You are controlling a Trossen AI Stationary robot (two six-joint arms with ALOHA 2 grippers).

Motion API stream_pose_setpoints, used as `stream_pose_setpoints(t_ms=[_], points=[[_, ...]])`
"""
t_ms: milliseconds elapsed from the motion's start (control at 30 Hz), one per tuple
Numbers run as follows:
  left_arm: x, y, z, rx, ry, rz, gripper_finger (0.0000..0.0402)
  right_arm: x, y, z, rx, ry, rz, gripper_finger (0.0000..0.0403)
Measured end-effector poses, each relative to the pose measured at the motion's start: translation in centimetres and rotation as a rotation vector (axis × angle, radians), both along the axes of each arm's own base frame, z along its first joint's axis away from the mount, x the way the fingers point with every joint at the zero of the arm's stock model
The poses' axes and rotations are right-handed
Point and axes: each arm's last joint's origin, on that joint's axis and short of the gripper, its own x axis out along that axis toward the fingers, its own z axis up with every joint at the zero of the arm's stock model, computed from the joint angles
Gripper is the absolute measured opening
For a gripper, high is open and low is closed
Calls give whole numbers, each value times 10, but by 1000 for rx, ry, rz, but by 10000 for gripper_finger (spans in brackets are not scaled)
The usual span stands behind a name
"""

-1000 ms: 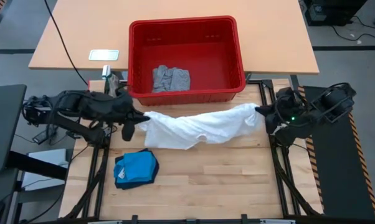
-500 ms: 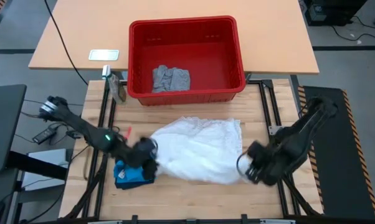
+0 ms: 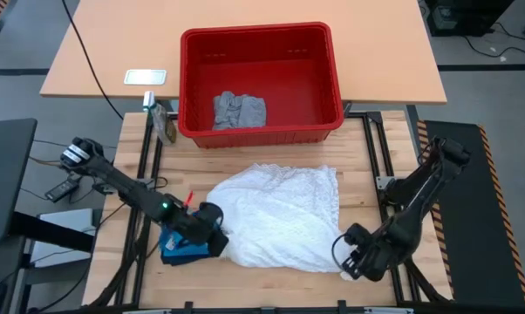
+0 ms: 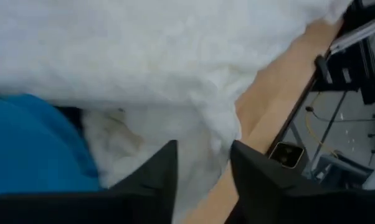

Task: Fold laundry
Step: Fold the white shirt

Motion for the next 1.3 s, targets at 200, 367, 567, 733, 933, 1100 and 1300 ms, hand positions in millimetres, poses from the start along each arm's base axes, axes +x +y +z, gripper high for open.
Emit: stream_pose_setpoints(t_ms=[200, 367, 567, 733, 933, 1100, 1300], points=[[-12, 32, 19, 34, 9, 59, 216, -14, -29, 36, -21, -213, -94, 183], [-20, 55, 11, 104, 168, 137, 230, -26, -60, 41, -207, -243, -193, 211], [-9, 83, -12, 209, 346, 179, 231, -26, -84, 11, -293, -186, -201, 207], [14, 108, -35, 273, 392, 164, 225, -15, -101, -20, -324, -193, -143, 196], [33, 135, -76, 244, 528, 128, 194, 3, -122, -66, -262, -198, -38, 173], [44, 152, -86, 198, 491, 147, 182, 17, -141, -83, -279, -253, -37, 153], [50, 182, -85, 176, 406, 248, 181, 19, -177, -101, -347, -118, -69, 135]])
